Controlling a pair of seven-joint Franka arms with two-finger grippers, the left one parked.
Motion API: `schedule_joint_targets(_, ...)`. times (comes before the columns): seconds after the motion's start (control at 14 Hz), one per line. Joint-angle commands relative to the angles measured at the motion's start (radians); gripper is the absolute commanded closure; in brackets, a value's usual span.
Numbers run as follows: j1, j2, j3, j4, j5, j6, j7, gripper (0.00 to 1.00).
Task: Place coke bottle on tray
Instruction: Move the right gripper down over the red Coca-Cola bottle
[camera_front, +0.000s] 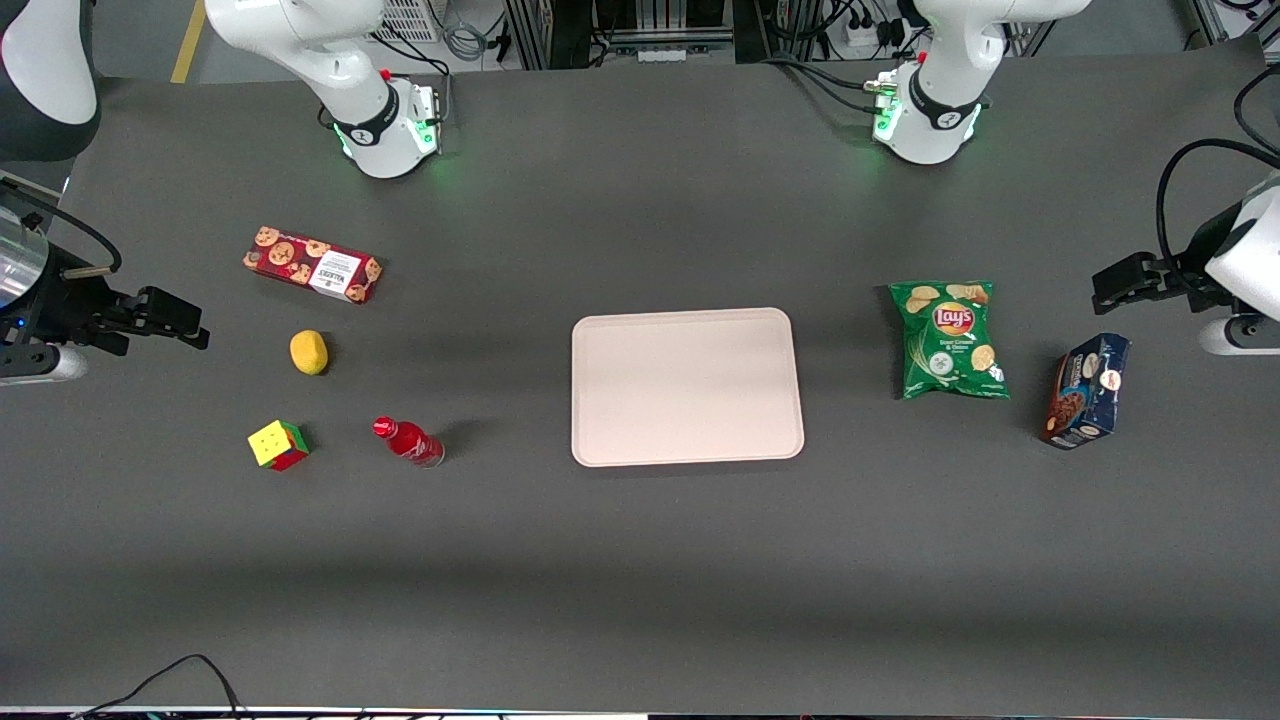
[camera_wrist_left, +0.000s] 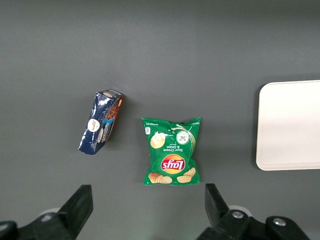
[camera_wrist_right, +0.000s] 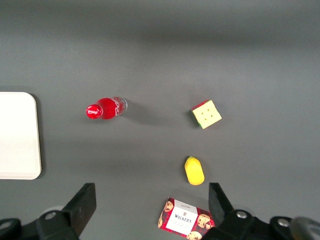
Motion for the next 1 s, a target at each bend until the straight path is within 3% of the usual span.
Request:
schedule_joint_targets(0.0, 0.002, 0.016, -0.006, 0.035, 0.015, -0.027, -0.023, 0.00)
schedule_joint_targets(0.57, 0.050, 0.084, 0.023, 0.031, -0.004, 0.002, 0.011, 0.00)
schedule_joint_targets(0.93, 0.057, 0.087, 0.089, -0.191, -0.019, 0.258, 0.101, 0.00)
